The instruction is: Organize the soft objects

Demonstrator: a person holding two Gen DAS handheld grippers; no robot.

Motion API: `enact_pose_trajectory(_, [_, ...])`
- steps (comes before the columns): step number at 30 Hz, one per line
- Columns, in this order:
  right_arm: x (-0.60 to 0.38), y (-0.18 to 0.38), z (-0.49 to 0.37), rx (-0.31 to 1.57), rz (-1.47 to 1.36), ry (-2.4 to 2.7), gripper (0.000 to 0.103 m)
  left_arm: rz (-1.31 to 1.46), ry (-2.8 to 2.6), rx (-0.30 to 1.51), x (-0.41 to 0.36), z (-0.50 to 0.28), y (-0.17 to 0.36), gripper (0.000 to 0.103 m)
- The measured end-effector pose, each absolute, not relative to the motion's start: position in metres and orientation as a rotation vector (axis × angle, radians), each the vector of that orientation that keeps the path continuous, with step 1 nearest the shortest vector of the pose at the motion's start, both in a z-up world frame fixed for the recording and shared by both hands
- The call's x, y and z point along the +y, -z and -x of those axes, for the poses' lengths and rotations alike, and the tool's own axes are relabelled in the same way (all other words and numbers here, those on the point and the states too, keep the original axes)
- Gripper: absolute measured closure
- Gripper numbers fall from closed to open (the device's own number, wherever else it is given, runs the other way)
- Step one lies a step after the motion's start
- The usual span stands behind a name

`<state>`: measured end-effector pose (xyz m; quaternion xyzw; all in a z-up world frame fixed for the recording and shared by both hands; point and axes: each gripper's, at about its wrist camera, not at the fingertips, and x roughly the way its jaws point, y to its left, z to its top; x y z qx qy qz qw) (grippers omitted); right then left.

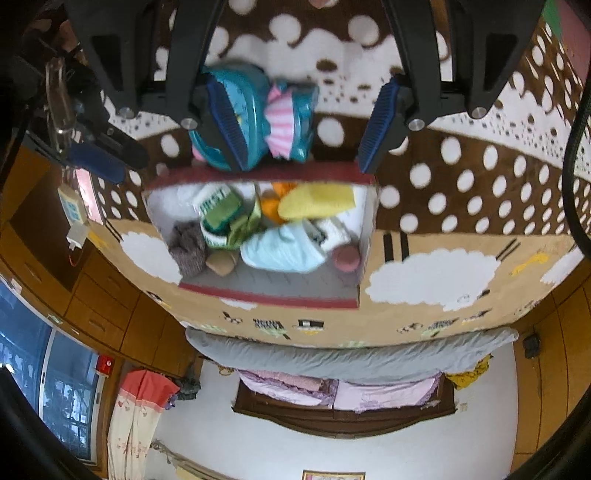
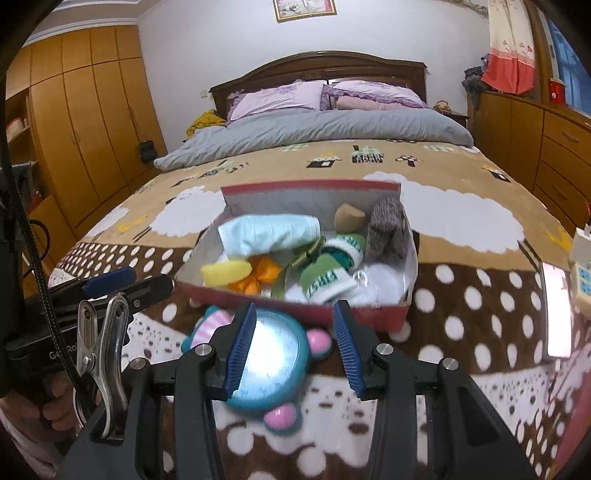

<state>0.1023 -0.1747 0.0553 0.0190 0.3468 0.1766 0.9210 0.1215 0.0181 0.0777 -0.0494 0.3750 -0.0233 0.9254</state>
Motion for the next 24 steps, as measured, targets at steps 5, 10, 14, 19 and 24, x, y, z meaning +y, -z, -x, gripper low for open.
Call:
enact_pose_trajectory(5, [-0.177, -0.040, -0.085, 0.742, -0.062, -0.341, 0.058, 0.116, 0.049, 0.806, 0.015, -0.107, -0.062, 0.037])
enact_pose_trajectory(10, [-0.183, -0.022, -0.073, 0.772, -0.078, -0.313, 0.058, 0.090, 0.039, 0.817, 0.013, -0.095, -0.044, 0.037])
enact_pose_trajectory(14, [-0.183, -0.008, -0.063, 0.764, -0.056, -0.276, 0.058, 0.070, 0.017, 0.814, 0.014, -0.088, -0.029, 0.037])
enact_pose_trajectory(19, [-0.181, 0.006, -0.060, 0.763, -0.025, -0.240, 0.058, 0.063, 0.013, 0.836, 0.013, -0.083, -0.010, 0.037])
enact_pose_trajectory(24, [-0.179, 0.021, -0.061, 0.793, -0.017, -0.230, 0.059, 0.045, 0.029, 0.885, 0.007, -0.084, 0.009, 0.037])
